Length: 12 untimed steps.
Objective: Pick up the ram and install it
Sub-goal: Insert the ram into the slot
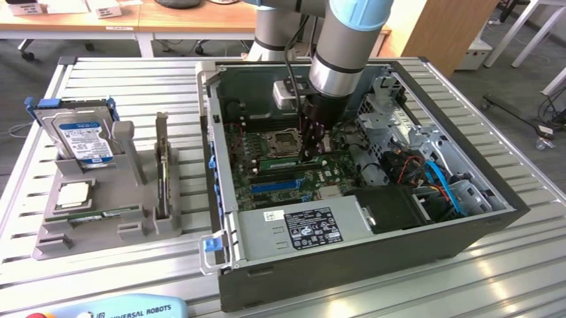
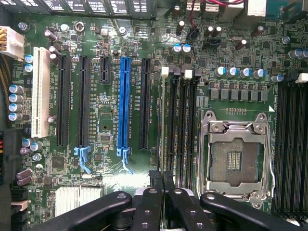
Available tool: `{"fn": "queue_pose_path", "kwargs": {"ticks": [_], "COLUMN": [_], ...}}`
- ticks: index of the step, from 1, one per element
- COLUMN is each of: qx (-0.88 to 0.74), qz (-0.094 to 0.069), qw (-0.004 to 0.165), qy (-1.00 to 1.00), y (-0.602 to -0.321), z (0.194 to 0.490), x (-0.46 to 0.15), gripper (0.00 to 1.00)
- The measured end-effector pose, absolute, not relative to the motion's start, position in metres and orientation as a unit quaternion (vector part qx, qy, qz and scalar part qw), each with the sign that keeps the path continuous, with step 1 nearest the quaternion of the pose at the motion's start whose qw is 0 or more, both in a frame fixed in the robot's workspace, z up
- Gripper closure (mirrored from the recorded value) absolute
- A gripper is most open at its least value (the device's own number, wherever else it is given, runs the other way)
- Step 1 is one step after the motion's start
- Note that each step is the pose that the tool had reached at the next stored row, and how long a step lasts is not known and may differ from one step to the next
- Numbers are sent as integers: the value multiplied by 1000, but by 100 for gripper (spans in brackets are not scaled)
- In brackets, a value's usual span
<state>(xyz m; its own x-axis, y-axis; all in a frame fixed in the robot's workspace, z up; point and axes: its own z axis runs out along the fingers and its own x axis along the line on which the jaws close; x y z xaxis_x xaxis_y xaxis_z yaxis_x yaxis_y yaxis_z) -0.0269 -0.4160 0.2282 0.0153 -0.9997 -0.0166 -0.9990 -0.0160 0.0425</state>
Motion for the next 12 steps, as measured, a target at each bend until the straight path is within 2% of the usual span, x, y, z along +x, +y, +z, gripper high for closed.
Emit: {"fn": "queue_pose_path", "kwargs": {"ticks": [12], "qx": [709], "qz": [-21], "qw": [9], "qy": [-705], "y": [-416], "z": [228], "x": [-27], "gripper": [88]}}
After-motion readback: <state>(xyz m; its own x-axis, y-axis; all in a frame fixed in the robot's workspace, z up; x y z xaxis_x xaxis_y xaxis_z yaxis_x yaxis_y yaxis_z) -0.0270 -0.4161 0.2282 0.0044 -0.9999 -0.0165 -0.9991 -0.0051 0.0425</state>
